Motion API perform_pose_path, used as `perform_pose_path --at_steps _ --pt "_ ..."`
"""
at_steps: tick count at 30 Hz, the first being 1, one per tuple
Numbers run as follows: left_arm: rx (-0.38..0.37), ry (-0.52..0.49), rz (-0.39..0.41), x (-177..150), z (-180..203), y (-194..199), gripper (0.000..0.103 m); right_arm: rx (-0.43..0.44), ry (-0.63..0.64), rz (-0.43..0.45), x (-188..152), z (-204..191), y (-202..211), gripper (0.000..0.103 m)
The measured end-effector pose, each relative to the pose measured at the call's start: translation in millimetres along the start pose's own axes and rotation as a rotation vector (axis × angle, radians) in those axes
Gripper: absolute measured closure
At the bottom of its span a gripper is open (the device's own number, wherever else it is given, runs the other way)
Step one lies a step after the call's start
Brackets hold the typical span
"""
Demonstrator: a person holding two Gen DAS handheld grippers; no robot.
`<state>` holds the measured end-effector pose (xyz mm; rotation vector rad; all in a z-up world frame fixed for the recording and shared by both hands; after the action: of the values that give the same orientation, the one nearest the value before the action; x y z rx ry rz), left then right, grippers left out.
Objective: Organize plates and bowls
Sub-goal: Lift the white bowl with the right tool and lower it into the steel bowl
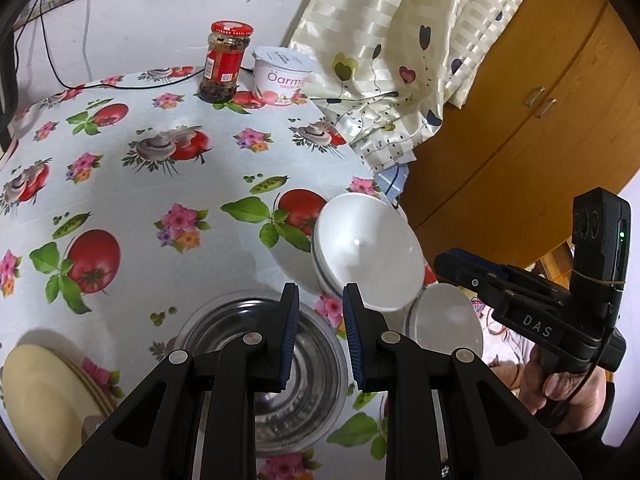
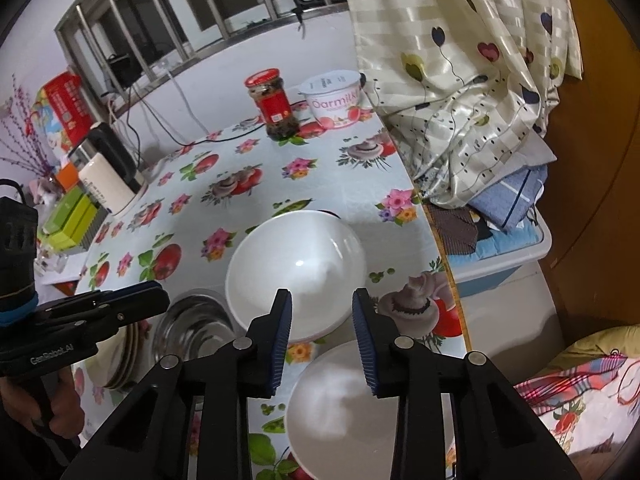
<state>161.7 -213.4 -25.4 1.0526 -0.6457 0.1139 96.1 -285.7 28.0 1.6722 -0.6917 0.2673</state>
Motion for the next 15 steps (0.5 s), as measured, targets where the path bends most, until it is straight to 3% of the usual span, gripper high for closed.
perform_pose_path --at_steps 15 --pt "-0.024 0.052 -0.048 8.6 -4.9 -38.3 0.079 -0.010 -0.049 -0.054 2.9 22.6 -30.3 0.082"
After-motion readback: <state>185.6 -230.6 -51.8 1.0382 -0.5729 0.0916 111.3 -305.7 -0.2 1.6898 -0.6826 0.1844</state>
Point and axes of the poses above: each gripper's, at about its wrist camera, not at the fingertips, and y roughly against the way its jaws point, z to its right, x to its top, the point moved 8 cm from there along -y, roughly the way its jaws point, and after that the axes turned 6 degrees about -y, right-handed, at the moved point
